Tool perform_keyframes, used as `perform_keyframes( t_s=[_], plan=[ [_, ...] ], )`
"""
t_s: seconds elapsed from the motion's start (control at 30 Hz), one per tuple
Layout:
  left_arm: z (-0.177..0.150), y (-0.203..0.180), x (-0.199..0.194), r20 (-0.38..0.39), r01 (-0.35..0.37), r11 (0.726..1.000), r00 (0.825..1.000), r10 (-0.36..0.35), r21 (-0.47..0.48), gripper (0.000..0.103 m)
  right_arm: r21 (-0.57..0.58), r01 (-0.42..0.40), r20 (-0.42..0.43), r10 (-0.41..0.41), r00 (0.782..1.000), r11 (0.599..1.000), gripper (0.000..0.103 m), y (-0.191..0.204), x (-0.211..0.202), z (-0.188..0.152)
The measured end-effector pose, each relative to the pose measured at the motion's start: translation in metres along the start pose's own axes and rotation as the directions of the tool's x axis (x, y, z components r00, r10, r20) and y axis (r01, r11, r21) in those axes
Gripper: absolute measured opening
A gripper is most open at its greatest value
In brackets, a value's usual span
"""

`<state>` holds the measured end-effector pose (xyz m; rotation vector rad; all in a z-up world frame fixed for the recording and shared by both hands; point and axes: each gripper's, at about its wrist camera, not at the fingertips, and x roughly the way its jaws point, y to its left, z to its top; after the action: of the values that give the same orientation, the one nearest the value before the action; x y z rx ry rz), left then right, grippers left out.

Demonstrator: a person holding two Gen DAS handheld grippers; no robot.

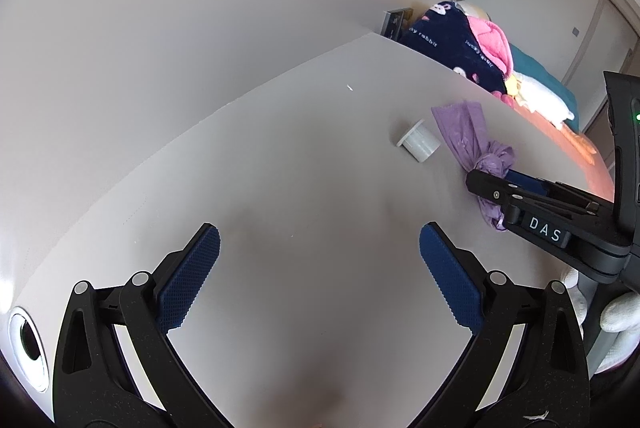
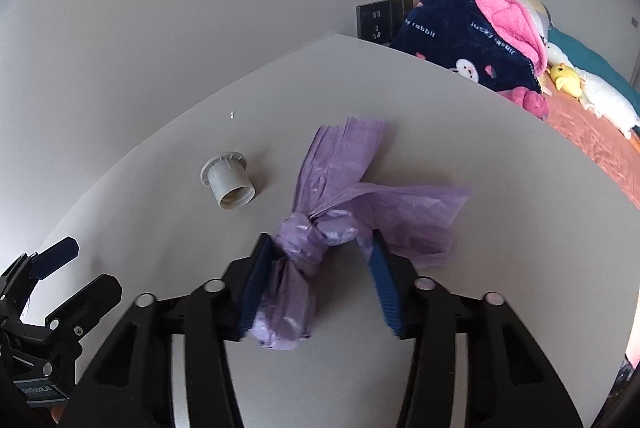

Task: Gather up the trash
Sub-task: 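Grasp the knotted purple bag with the right tool, then lower the left tool onto the white cap and close it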

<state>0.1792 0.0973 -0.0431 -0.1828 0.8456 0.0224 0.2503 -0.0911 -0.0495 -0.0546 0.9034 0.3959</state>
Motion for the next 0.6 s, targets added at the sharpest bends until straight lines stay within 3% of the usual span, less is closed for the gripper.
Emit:
perform_keyframes(
  t_s=[0.03, 0.07, 0.3, 0.6],
  plan=[
    [0.001, -0.002, 0.001, -0.001, 0.003, 1.0, 1.0, -0.003, 0.005, 0.097, 0.017, -0.018, 0.001, 0.018, 1.0, 1.0, 0.022, -0.004, 0.0, 0.0],
    [0.003, -0.005, 0.003, -0.001, 0.006, 1.0, 1.0, -0.006, 0.009, 0.097, 0.035, -0.036, 0.001, 0.036, 0.999, 0.999, 0.02, -0.008, 0.0, 0.002],
    [0.017, -0.027, 0.013, 0.006, 0.027, 0.998, 1.0, -0.027, 0.065, 0.097, 0.102, -0.065, 0.003, 0.065, 0.998, 0.993, 0.018, -0.026, -0.001, 0.006],
    [0.035, -0.054, 0.036, 0.004, 0.02, 0.989, 1.0, -0.021, 0.149, 0.097, 0.207, -0.015, 0.035, 0.008, 0.999, 0.978, 0.018, -0.051, -0.004, 0.007]
  ],
)
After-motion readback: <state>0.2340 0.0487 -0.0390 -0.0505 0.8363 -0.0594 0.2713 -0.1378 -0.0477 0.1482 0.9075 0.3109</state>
